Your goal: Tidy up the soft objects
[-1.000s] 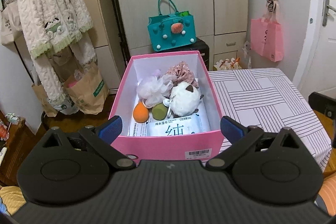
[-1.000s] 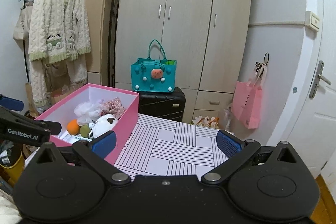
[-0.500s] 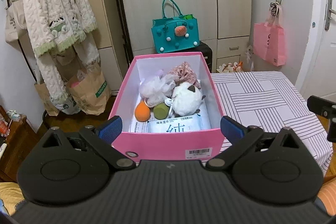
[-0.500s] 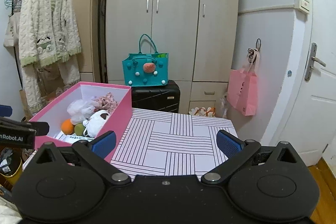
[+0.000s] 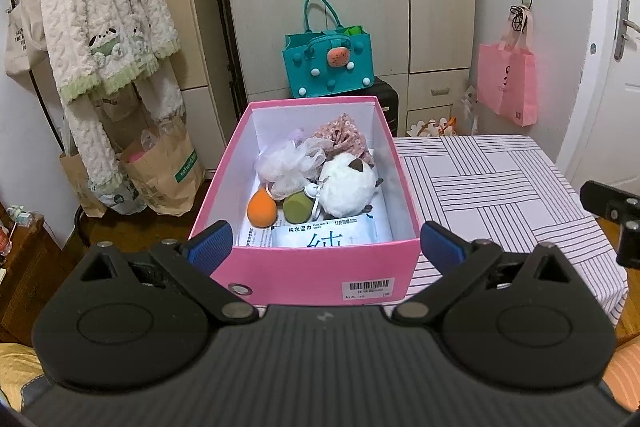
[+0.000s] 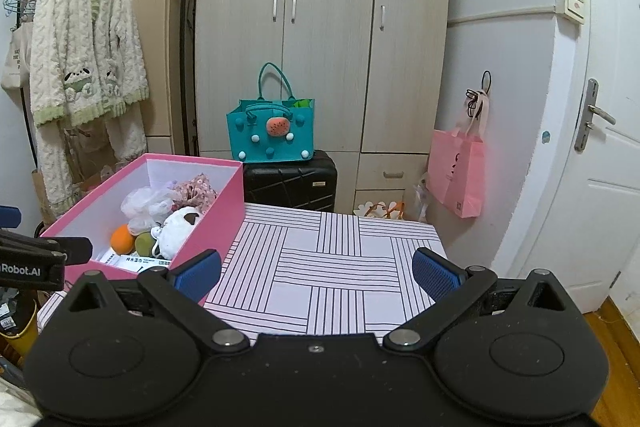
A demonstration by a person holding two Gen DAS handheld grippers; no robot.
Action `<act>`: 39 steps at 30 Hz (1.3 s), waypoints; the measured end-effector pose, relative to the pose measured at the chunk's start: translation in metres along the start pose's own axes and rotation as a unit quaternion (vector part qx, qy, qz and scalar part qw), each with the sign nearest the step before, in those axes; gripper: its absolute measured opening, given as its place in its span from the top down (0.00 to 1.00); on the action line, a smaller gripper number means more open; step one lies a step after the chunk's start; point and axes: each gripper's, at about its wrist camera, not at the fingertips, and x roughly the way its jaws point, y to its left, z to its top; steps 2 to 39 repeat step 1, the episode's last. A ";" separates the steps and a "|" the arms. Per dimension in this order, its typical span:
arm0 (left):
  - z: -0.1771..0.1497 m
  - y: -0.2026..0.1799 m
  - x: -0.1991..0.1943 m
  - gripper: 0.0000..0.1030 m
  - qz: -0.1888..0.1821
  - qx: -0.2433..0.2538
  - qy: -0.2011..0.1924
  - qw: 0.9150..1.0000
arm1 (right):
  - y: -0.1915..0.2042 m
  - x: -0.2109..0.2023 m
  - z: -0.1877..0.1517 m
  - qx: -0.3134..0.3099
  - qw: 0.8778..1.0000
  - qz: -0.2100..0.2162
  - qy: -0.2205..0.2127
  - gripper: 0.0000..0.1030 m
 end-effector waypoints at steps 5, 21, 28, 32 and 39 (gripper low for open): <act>0.000 0.000 0.000 0.01 -0.001 -0.002 0.000 1.000 | 0.000 0.000 0.000 0.000 1.000 0.000 0.000 0.00; 0.000 0.000 0.000 0.01 -0.001 -0.002 0.000 1.000 | 0.000 0.000 0.000 0.000 1.000 0.000 0.000 0.00; 0.000 0.000 0.000 0.01 -0.001 -0.002 0.000 1.000 | 0.000 0.000 0.000 0.000 1.000 0.000 0.000 0.00; 0.000 0.000 0.000 0.01 -0.001 -0.002 0.000 1.000 | 0.000 0.000 0.000 0.000 1.000 0.000 0.000 0.00; 0.000 0.000 0.000 0.01 -0.001 -0.002 0.000 1.000 | 0.000 0.000 0.000 0.000 1.000 0.000 0.000 0.00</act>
